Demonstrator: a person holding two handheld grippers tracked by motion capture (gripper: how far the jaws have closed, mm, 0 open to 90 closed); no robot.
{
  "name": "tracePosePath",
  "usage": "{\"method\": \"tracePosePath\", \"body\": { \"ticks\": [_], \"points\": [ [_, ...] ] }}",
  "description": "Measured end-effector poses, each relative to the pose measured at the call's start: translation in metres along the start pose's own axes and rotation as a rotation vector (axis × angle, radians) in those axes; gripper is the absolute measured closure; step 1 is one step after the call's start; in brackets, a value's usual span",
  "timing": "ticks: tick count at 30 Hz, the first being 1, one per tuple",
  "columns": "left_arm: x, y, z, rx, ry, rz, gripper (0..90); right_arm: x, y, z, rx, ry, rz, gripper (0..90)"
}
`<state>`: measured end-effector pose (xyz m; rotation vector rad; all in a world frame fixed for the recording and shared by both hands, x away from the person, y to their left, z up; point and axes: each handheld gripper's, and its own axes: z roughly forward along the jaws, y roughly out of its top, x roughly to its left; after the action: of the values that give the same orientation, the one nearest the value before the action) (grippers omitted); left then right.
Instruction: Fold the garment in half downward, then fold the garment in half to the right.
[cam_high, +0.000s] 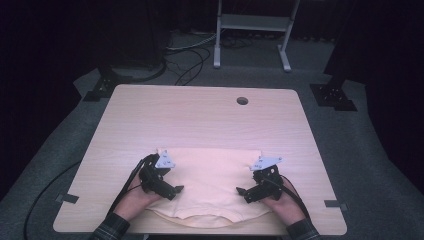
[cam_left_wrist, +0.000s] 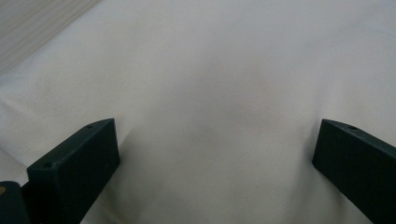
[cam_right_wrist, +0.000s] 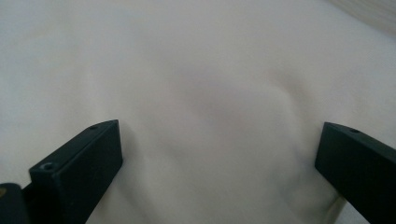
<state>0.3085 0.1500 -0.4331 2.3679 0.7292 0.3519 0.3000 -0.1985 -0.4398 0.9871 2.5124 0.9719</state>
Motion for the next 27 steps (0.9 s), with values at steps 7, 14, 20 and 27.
{"method": "tracePosePath", "body": {
  "ticks": [7,14,20,27],
  "points": [
    [-0.014,-0.006,-0.005,-0.002,-0.004,0.004,0.0,0.005,-0.013,-0.007,-0.037,0.019,-0.004,0.7],
    [-0.015,-0.005,-0.008,-0.018,-0.006,0.005,0.0,0.004,-0.02,-0.008,-0.088,0.03,-0.003,0.4],
    [-0.01,-0.004,-0.013,-0.047,-0.024,-0.006,0.0,0.004,-0.02,-0.008,-0.089,0.03,-0.004,0.4],
    [0.001,0.001,-0.024,-0.119,-0.035,-0.005,0.0,0.004,-0.02,-0.008,-0.089,0.029,-0.007,0.4]
  ]
}}
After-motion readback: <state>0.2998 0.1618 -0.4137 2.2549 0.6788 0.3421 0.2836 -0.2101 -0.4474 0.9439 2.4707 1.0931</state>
